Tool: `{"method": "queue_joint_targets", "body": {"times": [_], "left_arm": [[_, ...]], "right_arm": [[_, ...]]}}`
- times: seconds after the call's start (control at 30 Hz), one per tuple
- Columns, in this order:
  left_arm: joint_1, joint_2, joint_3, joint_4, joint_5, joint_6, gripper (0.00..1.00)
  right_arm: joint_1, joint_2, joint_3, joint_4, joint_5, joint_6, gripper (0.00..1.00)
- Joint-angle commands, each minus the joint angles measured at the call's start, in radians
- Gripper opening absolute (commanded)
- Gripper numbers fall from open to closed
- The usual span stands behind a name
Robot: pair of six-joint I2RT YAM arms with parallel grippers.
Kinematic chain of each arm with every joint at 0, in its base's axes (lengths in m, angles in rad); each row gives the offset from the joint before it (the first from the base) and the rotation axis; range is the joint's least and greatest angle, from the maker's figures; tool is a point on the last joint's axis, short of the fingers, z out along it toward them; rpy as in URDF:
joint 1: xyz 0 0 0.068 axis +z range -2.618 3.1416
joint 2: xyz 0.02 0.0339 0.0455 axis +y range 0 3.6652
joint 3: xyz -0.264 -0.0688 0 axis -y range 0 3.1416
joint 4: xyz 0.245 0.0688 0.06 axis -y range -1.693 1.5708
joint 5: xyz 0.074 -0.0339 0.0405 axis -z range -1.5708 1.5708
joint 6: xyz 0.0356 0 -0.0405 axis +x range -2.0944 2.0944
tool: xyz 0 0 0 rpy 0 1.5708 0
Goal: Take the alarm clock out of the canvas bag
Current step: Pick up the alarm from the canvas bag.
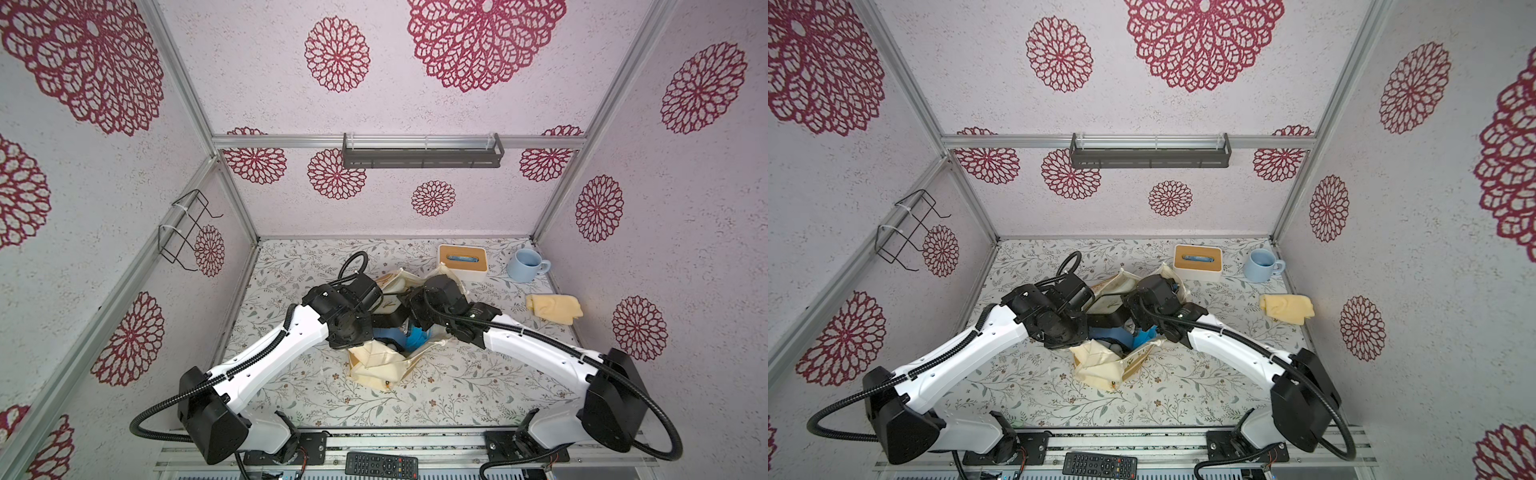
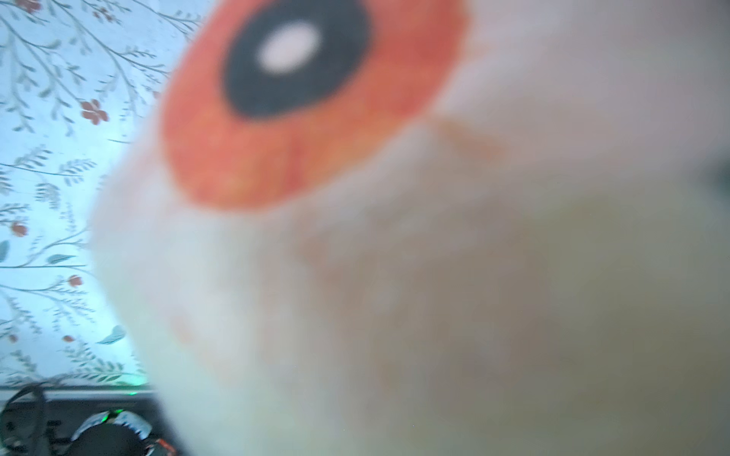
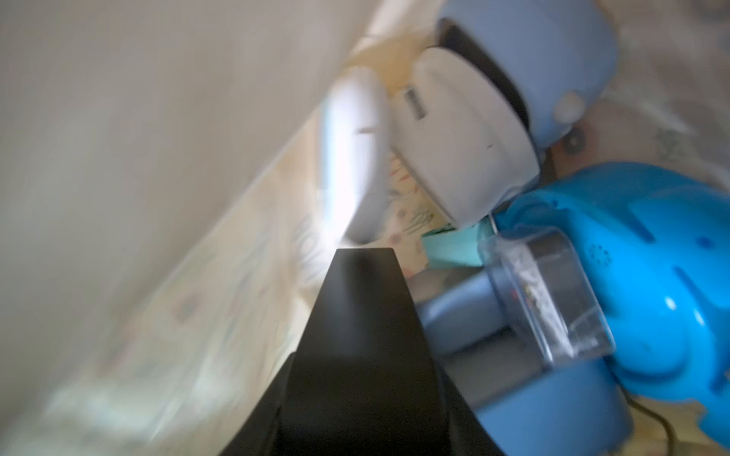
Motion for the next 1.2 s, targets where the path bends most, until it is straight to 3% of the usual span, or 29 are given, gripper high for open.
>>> {"method": "queue_joint_targets", "body": {"times": [0.0,0.27,0.47,0.57,0.93,1.17], "left_arm": [[0.041,-0.019,0.033,-0.108,-0.113,0.058,0.00],[0.079,0.020,0.139,-0.175,-0.225,0.130,0.00],[0.120,0.070,0.272,-0.213,-0.316,0.188,0.00],[0.148,0.094,0.324,-0.223,-0.350,0.210,0.00],[0.199,0.119,0.341,-0.225,-0.391,0.246,0.00],[0.200,0.079,0.266,-0.191,-0.361,0.239,0.00]], "right_arm": [[0.000,-0.089,0.057,-0.067,0.008,-0.142,0.32],[0.000,-0.187,0.138,-0.201,-0.005,-0.529,0.31],[-0.007,-0.229,0.291,-0.308,0.043,-0.867,0.31],[-0.011,-0.230,0.371,-0.339,0.069,-0.971,0.31],[-0.109,-0.301,0.471,-0.343,0.108,-1.005,0.25],[-0.300,-0.369,0.410,-0.372,0.205,-0.941,0.18]]}}
